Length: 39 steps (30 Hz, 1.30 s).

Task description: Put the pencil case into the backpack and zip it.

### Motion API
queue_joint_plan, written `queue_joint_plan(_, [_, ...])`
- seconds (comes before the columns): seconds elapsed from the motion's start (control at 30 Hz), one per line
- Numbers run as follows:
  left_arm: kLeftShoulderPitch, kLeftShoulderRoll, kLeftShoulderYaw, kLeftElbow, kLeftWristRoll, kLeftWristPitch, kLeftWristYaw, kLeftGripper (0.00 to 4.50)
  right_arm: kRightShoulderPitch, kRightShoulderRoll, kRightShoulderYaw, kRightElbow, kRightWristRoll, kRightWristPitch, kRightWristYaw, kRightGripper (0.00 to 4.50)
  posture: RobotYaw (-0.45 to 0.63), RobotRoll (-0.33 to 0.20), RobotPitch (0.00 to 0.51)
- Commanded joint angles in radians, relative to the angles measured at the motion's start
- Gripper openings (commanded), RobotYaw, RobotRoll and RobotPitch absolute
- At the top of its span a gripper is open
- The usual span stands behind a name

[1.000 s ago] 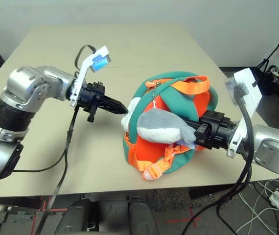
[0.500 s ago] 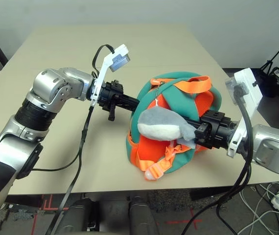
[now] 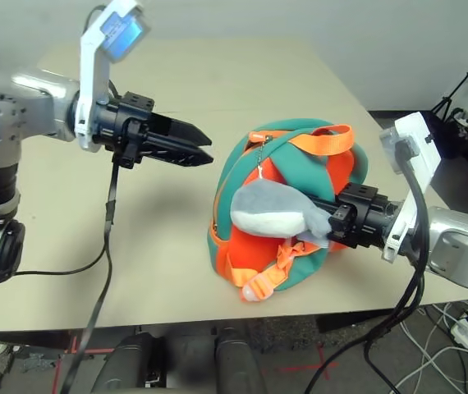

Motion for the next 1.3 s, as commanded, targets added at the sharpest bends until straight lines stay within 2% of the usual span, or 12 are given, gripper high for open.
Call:
queue_joint_plan(0.03, [0.027, 0.007, -0.061, -0.052, 0.034, -0.093, -0.009, 4.50, -0.027, 0.015, 0.035, 0.011, -0.032, 0.005, 0.018, 0.20, -0.02, 0.000, 0.067])
queue_joint_plan(0.2, [0.047, 0.016, -0.137, -0.079, 0.114, -0.224, -0.011, 4.50, -0.055, 0.035, 0.050, 0.016, -0.048, 0.010, 0.021, 0.20, -0.03, 0.000, 0.059])
queue_joint_plan(0.4, [0.066, -0.020, -0.175, -0.099, 0.155, -0.264, 0.033, 4.50, -0.054, 0.040, 0.037, 0.008, -0.048, 0.019, 0.018, 0.20, -0.05, 0.000, 0.058])
queue_joint_plan(0.63, [0.096, -0.065, -0.248, -0.111, 0.254, -0.339, 0.098, 4.50, -0.050, 0.035, 0.021, 0.001, -0.036, 0.028, 0.009, 0.20, -0.06, 0.000, 0.065])
queue_joint_plan(1.03, [0.116, -0.116, -0.261, -0.118, 0.299, -0.398, 0.122, 4.50, -0.067, 0.034, 0.030, 0.007, -0.032, 0.037, 0.007, 0.20, -0.06, 0.000, 0.073])
queue_joint_plan(1.3, [0.124, -0.138, -0.288, -0.124, 0.329, -0.430, 0.113, 4.50, -0.104, 0.030, 0.046, 0.024, -0.034, 0.055, 0.011, 0.20, -0.06, 0.000, 0.099])
